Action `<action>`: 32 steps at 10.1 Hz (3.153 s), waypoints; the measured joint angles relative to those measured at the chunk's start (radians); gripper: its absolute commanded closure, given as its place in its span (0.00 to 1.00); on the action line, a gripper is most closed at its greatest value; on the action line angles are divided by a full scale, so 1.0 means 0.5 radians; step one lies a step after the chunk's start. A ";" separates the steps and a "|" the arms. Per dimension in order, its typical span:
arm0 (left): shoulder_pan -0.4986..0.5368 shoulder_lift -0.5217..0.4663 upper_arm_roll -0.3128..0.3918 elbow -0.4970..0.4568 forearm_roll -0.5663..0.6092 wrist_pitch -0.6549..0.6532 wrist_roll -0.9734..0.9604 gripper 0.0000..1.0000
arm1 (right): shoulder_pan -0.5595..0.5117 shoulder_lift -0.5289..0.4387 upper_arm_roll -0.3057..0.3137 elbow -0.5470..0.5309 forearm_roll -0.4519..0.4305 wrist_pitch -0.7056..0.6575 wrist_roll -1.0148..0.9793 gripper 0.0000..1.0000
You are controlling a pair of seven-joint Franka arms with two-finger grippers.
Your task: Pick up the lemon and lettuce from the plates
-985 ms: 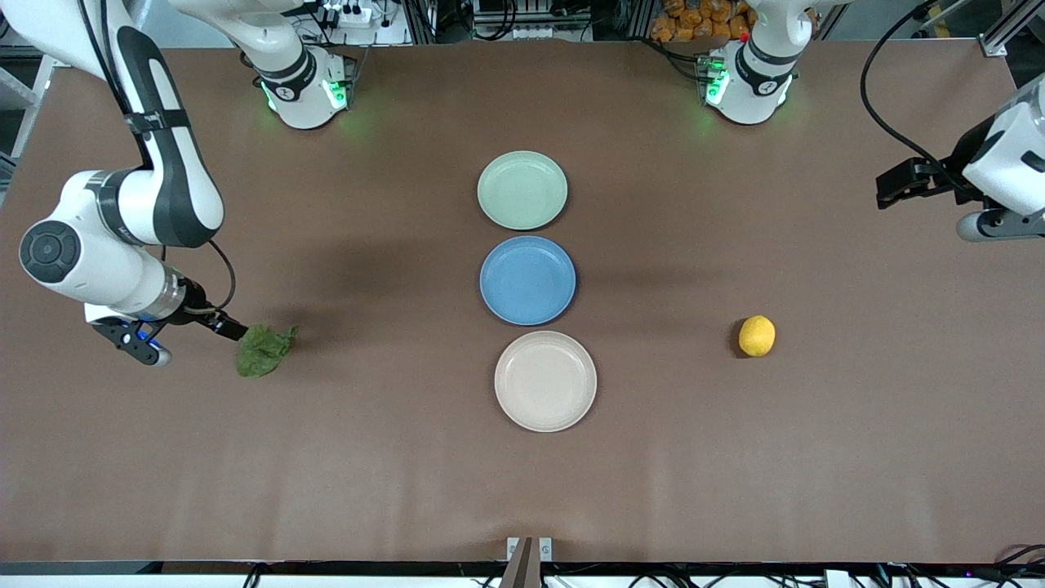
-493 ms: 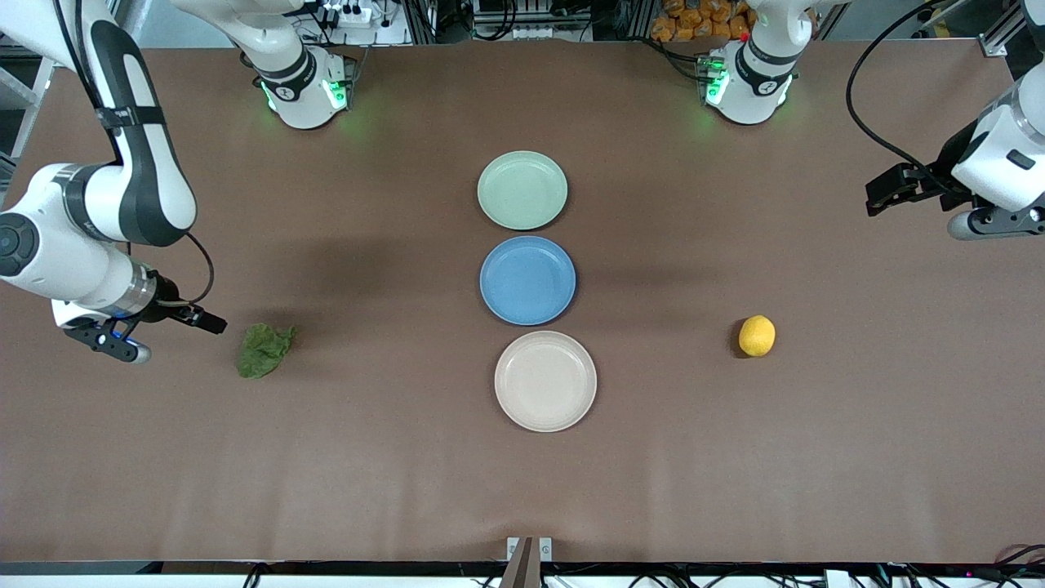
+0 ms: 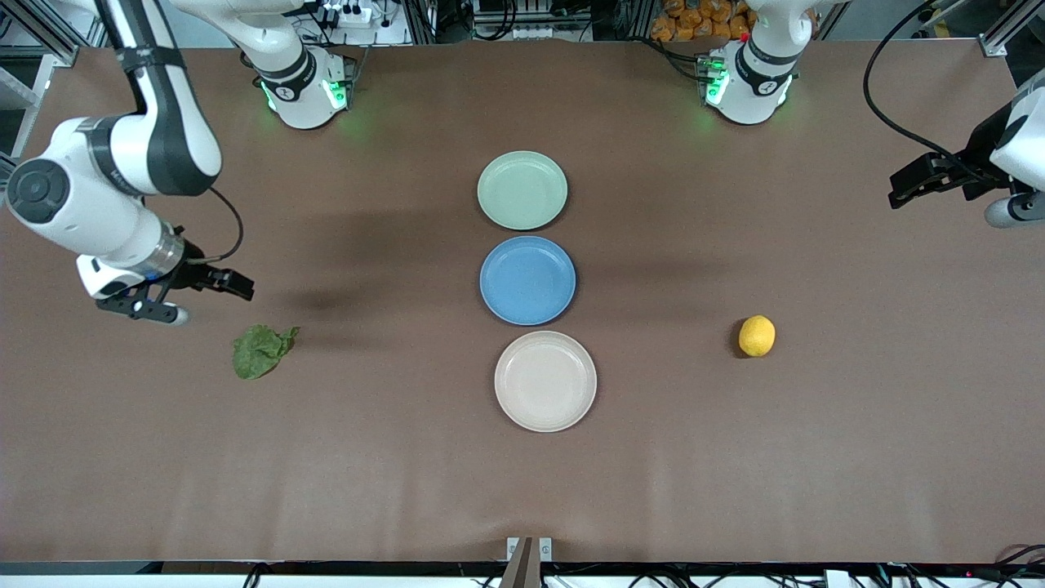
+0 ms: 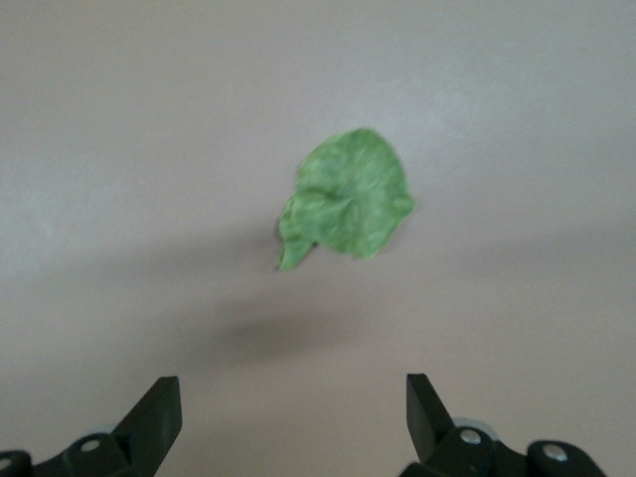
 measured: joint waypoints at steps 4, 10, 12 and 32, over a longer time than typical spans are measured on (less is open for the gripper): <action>0.022 -0.005 0.001 -0.008 0.000 0.000 0.000 0.00 | 0.003 -0.093 0.025 -0.129 0.000 0.051 -0.002 0.00; -0.024 -0.005 0.051 -0.013 -0.003 0.000 0.000 0.00 | -0.028 -0.171 0.008 0.235 0.000 -0.241 -0.006 0.00; -0.268 -0.006 0.325 -0.014 -0.052 0.003 -0.001 0.00 | -0.028 -0.175 0.008 0.404 -0.001 -0.463 -0.037 0.00; -0.342 0.081 0.233 0.032 -0.014 0.067 0.052 0.00 | -0.025 -0.191 0.016 1.177 0.001 -1.306 -0.267 0.00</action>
